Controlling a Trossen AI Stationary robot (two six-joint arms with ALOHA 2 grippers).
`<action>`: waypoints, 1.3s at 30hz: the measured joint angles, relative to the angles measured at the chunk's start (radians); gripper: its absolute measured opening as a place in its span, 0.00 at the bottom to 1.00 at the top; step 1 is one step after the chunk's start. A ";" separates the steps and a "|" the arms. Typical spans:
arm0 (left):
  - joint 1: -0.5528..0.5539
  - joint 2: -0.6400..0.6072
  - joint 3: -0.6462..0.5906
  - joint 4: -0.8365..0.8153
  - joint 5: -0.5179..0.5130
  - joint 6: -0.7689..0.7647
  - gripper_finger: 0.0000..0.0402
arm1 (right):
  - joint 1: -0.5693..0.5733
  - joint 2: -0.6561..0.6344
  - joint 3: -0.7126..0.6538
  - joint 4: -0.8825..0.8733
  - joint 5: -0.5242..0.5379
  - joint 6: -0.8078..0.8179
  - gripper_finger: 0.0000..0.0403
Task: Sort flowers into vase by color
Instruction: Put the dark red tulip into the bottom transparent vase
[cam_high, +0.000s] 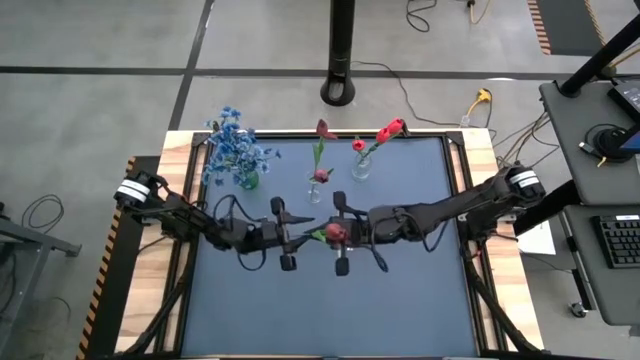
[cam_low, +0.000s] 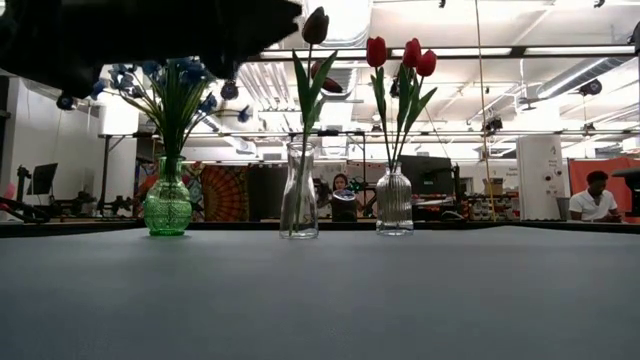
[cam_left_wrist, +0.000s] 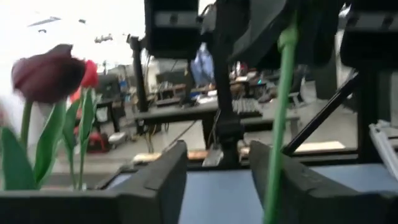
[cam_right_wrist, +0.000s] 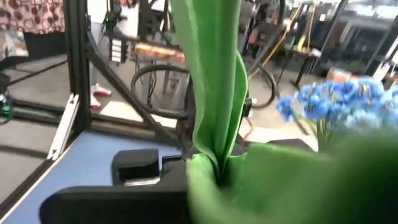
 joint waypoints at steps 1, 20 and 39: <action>0.000 0.000 0.000 -0.016 -0.013 -0.017 0.41 | 0.000 -0.018 0.001 -0.039 0.000 0.016 0.03; -0.003 -0.001 -0.001 -0.422 -0.019 -0.290 0.57 | 0.000 -0.187 0.249 -0.831 0.036 0.226 0.03; -0.017 -0.001 -0.022 -0.761 -0.010 -0.501 0.57 | -0.140 -0.176 0.466 -0.921 0.051 0.269 0.03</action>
